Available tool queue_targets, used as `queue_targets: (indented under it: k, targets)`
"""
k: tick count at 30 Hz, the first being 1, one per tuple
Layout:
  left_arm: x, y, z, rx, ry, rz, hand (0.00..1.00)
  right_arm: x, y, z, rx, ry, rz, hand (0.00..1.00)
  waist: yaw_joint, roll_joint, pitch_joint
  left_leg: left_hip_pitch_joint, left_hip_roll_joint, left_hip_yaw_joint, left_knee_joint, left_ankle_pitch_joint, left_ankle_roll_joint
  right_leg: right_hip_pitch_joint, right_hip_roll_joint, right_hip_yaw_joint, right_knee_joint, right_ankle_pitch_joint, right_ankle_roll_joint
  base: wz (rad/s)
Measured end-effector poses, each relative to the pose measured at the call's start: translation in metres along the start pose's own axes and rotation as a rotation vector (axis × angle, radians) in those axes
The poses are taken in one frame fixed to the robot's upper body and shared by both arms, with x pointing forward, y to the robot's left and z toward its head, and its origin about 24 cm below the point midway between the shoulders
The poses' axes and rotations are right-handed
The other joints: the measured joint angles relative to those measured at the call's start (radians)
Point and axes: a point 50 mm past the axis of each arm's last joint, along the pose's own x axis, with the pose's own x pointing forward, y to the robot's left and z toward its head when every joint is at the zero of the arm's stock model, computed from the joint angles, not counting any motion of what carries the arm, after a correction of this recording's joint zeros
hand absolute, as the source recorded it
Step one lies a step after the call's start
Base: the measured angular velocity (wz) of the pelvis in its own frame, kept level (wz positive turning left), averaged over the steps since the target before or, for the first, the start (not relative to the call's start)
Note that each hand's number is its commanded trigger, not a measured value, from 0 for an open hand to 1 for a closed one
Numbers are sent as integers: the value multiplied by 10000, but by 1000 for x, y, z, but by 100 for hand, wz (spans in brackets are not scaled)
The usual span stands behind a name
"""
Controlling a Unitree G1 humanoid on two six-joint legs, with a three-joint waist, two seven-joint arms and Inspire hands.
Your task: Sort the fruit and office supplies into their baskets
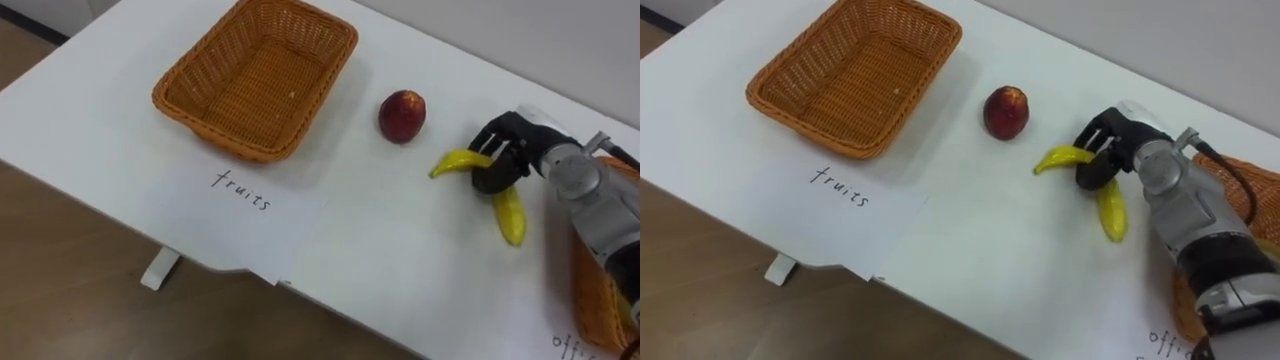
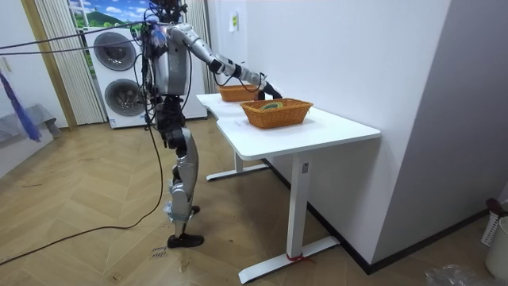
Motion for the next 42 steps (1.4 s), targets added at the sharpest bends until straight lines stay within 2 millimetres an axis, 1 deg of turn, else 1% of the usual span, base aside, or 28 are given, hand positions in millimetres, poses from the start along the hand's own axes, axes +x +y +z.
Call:
queue_targets:
  k: [2,4,5,7,8,9,10,12,13,14,15,17,18,20,22,23,24,26,28,32,33,35,37,40,42]
  targets:
    - [0,1,1,-77,-33,20,0,-2,1,14,-275,-557,100,100,-47,0,-1,18,13,52,-1,0,0,-5,10,68,-17,0,0,-9]
    - [1,2,1,-179,6,34,0,-6,-2,35,-533,-1494,28,100,-162,-1,-3,69,17,97,0,0,0,25,12,160,-20,0,0,-3]
    - [1,3,0,-205,25,14,0,-8,-4,40,-571,-1717,-28,100,-207,-4,-5,89,16,97,-2,0,0,47,11,161,-19,0,0,0]
    - [-1,3,-8,-416,189,-8,0,-21,-13,61,-853,-2796,-345,100,-329,-30,-22,255,13,110,-50,0,0,173,1,180,-18,0,0,0]
    - [-1,3,-11,-493,254,0,0,-24,-16,65,-924,-3032,-453,100,-403,-32,-25,323,12,119,-97,1,0,211,-2,191,-17,0,0,0]
    - [-2,3,-15,-636,403,16,0,-31,-23,76,-1059,-3584,-704,100,-514,-36,-32,432,11,126,-157,1,1,290,-3,237,-14,0,0,0]
    - [-3,4,-20,-759,536,65,0,-40,-30,88,-1203,-4191,-982,100,-643,-70,-58,512,12,136,-195,1,1,343,-1,275,-24,0,0,0]
    - [-4,5,-24,-876,660,127,0,-54,-40,104,-1209,-5069,-1465,100,-860,-95,-77,609,10,123,-199,1,1,454,-2,271,-31,0,1,0]
    - [-4,4,-24,-946,659,146,0,-60,-46,109,-1157,-5396,-1732,100,-907,-114,-103,709,3,124,-200,1,1,541,-10,282,-31,0,1,0]
    - [-4,4,-23,-1025,637,171,0,-62,-49,111,-1117,-5502,-1864,100,-924,-119,-107,768,1,125,-205,1,1,592,-12,287,-30,0,1,0]
    - [-5,4,-23,-1104,586,226,0,-66,-54,112,-1047,-5626,-2086,100,-948,-134,-137,884,1,129,-266,1,1,680,-14,302,-24,0,2,-4]
    - [-6,2,-23,-1123,560,241,0,-67,-60,117,-1035,-5748,-2263,100,-986,-143,-158,1055,5,162,-322,2,2,796,-14,368,-18,0,2,-11]
    - [-6,1,-23,-1147,556,249,0,-69,-62,120,-992,-5869,-2312,100,-975,-159,-201,1128,20,237,-383,2,3,810,-3,455,-14,-2,4,-21]
    - [-7,1,-24,-1142,509,258,0,-75,-62,126,-929,-6231,-2217,100,-965,-184,-222,1226,46,324,-447,3,4,835,15,523,-5,-1,4,-18]
    - [-8,0,-27,-1128,571,244,0,-82,-62,133,-1152,-6602,-2056,100,-974,-163,-211,1373,63,323,-507,2,2,956,34,526,3,-1,4,-5]
    - [-9,-1,-28,-1115,614,237,0,-84,-62,134,-1196,-6651,-2000,100,-972,-143,-230,1383,69,321,-521,1,1,974,38,523,10,-1,4,0]
    - [-9,-1,-31,-1101,705,231,0,-86,-62,137,-1269,-6722,-1939,100,-963,-167,-271,1394,76,311,-523,4,-6,1021,48,515,11,-1,4,4]
    - [-11,-3,-35,-1114,843,204,0,-88,-61,138,-1345,-6741,-1765,100,-949,-187,-284,1509,81,286,-520,3,-8,1151,56,496,11,-1,3,2]
    - [-12,-5,-38,-1124,965,148,0,-88,-60,138,-1387,-6689,-1578,100,-815,-195,-288,1593,80,290,-515,3,-9,1241,57,494,9,-1,3,0]
    - [-12,-5,-38,-1052,954,170,0,-88,-59,139,-1489,-6662,-1355,100,-643,-219,-290,1616,83,282,-521,6,-15,1262,64,498,10,-1,3,0]
    - [-12,-5,-38,-1074,962,178,0,-89,-59,139,-1507,-6661,-1319,100,-518,-257,-294,1605,83,275,-530,10,-21,1251,67,493,13,0,3,0]
    - [-12,-4,-38,-1065,960,201,0,-89,-60,143,-1594,-6677,-1233,100,-458,-324,-261,1602,85,227,-542,19,-32,1260,76,459,12,-1,3,7]
    - [-11,-3,-38,-1047,991,233,0,-90,-62,151,-1674,-6864,-1365,100,-418,-448,-249,1549,85,102,-527,25,-42,1259,92,369,0,-1,3,16]
    - [-11,-3,-36,-1043,1013,223,0,-93,-65,166,-1992,-7213,-1627,100,-318,-505,-235,1548,81,-5,-499,25,-43,1274,92,234,-15,-1,3,11]
    - [-11,-3,-35,-891,957,231,0,-93,-64,168,-2156,-7213,-1693,100,-145,-515,-233,1557,80,-30,-519,25,-43,1291,92,198,-14,-1,3,9]
